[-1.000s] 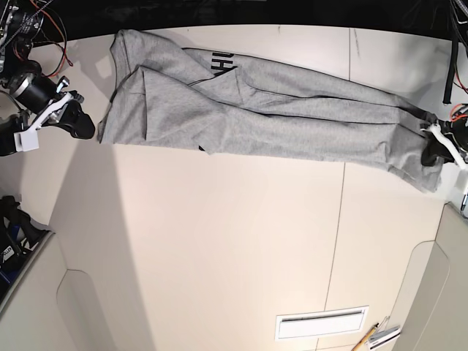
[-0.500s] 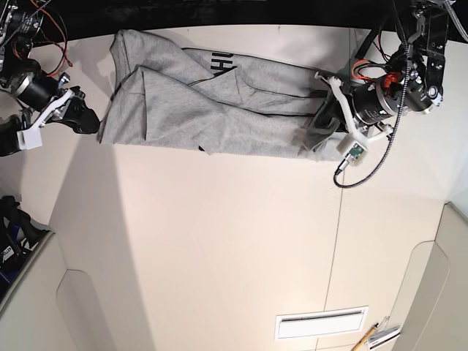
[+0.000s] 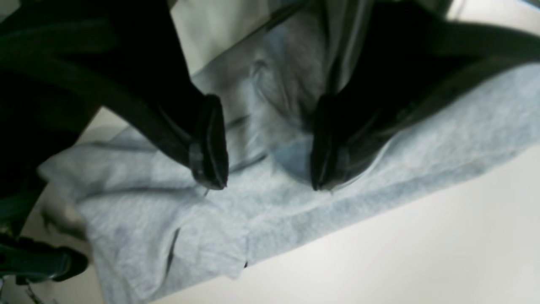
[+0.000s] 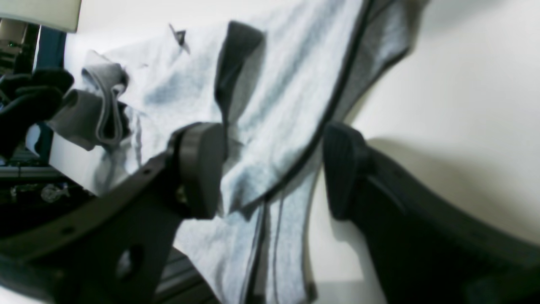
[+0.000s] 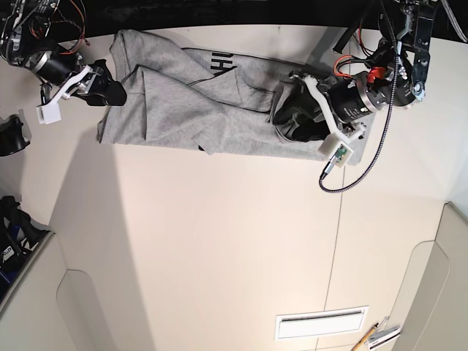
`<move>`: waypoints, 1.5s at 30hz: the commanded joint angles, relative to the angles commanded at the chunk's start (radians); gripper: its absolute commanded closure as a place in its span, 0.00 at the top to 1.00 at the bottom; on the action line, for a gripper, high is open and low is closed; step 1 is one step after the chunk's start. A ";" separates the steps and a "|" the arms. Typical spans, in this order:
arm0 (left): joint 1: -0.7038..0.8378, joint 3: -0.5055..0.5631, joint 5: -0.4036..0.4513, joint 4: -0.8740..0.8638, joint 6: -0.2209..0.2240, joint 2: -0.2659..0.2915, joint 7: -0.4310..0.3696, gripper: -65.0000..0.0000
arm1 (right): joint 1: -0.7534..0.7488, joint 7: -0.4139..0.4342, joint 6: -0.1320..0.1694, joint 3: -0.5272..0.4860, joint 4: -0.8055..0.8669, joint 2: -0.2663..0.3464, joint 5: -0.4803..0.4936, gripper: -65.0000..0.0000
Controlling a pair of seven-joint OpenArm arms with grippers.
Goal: Fold the T-shirt properly
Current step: 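Fold the strip end held by the left gripper toward the right gripper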
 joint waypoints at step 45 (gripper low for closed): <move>0.009 -0.281 -0.222 -0.177 -0.006 0.014 0.202 0.27 | 0.006 -0.003 0.011 0.000 -0.151 0.006 0.057 0.57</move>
